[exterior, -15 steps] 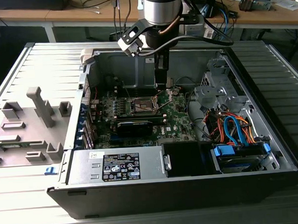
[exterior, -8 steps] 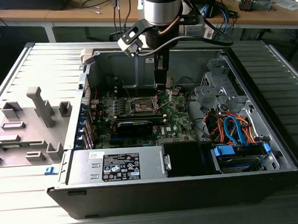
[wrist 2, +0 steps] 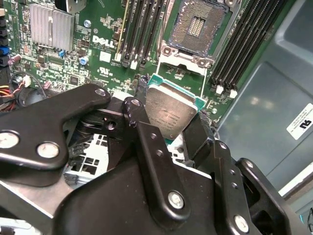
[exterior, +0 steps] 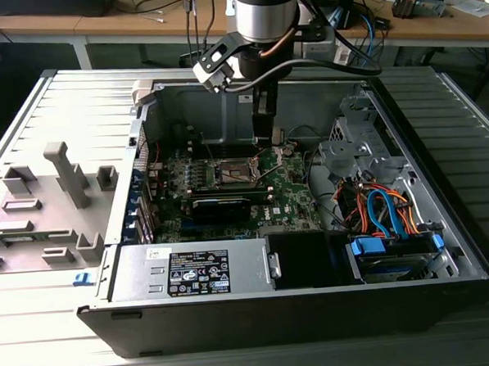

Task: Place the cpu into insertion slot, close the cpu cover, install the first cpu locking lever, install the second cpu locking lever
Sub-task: 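Place the cpu into insertion slot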

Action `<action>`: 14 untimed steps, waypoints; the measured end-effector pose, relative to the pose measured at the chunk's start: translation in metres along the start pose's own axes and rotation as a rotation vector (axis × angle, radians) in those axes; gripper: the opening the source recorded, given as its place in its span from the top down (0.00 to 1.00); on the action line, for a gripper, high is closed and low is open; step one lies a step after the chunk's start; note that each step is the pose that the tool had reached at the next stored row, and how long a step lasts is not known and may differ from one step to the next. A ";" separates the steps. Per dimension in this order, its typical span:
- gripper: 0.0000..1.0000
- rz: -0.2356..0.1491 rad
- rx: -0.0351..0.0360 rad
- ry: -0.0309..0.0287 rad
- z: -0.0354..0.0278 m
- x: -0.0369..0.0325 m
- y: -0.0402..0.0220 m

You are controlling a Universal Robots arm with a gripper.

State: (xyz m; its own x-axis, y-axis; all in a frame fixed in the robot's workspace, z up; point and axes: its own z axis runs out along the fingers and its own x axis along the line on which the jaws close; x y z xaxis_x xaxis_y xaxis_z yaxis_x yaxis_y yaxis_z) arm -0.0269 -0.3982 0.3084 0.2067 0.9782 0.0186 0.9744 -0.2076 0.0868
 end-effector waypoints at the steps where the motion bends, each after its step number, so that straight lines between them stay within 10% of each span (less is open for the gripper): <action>1: 0.45 0.002 0.0000 -0.0002 0.0001 0.0000 0.0000; 14: 0.45 0.025 -0.0004 -0.0022 0.0013 0.0000 -0.0001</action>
State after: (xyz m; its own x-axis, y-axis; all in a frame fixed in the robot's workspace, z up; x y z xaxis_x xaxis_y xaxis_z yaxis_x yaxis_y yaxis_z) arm -0.0269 -0.3982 0.3072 0.2315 0.9727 0.0186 0.9688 -0.2322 0.0868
